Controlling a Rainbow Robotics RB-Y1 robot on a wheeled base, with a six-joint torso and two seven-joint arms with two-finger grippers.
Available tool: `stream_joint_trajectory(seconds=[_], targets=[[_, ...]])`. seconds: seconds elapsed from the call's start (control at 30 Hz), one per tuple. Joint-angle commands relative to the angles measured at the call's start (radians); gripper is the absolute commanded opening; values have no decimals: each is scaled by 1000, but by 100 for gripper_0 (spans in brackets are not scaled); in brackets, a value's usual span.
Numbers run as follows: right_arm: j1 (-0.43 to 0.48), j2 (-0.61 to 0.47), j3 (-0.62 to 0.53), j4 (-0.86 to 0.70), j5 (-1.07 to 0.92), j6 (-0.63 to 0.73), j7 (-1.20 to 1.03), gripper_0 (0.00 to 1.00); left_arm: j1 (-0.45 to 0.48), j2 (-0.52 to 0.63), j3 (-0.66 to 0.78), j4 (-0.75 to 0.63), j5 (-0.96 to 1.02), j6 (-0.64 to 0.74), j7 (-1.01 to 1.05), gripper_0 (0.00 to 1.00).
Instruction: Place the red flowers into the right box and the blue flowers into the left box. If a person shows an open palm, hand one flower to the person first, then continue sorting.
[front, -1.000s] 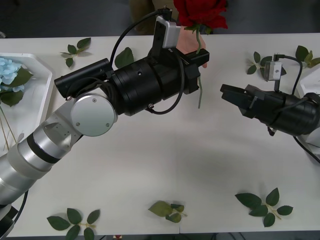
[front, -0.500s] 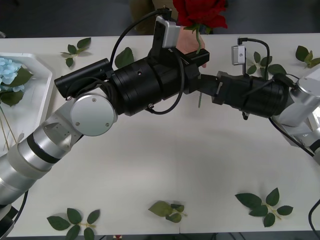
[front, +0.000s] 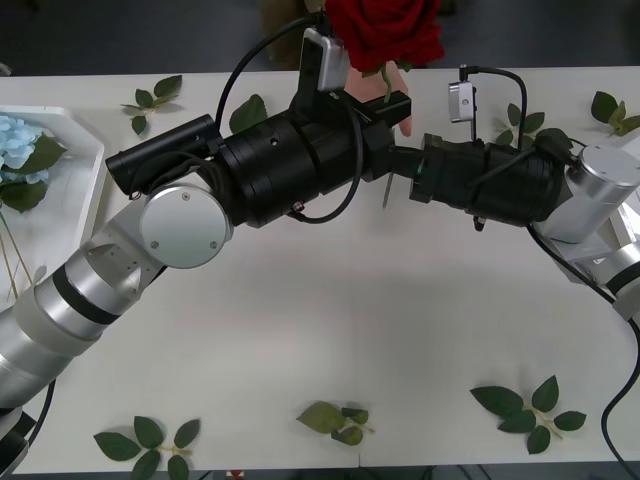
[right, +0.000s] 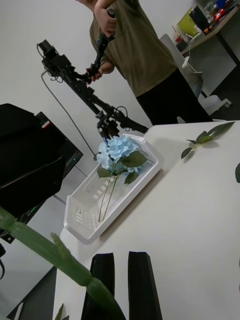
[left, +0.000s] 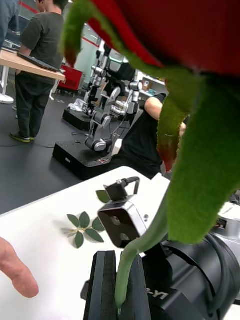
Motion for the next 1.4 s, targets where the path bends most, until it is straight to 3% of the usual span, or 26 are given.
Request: stream_joint_trajectory(seconds=[0.03,0.07,0.1,0.13,0.7,0.9,1.0,1.23,1.33,1.4], targets=[[-40,16,-10,-23,-13,-25,21,0,5,12,1,-26,26,1,-38,1],[-40,16,-10,-23,-15,-25,21,0,7,10,-1,-26,30,1,-36,20],[-40,16,-10,-23,-16,-25,21,0,7,12,-1,-23,43,1,-38,86],[-40,14,-10,-23,-19,-25,21,0,7,10,-1,-20,51,1,-39,100],[0,-59,-97,-23,-22,-66,21,0,7,10,-2,-20,57,1,-47,100],[-6,-58,-120,-132,59,-223,21,0,7,10,-1,-20,57,-18,-47,100],[-38,-47,-120,-181,163,-316,21,0,7,10,-1,-20,57,-28,-47,100],[-167,-6,-126,-172,376,-384,-142,0,11,51,10,-22,2,-19,-59,100],[-230,22,-136,-143,479,-385,-242,0,11,111,87,-22,14,142,-59,100],[-270,54,-152,-120,563,-385,-311,0,11,139,248,-22,40,444,-70,100]])
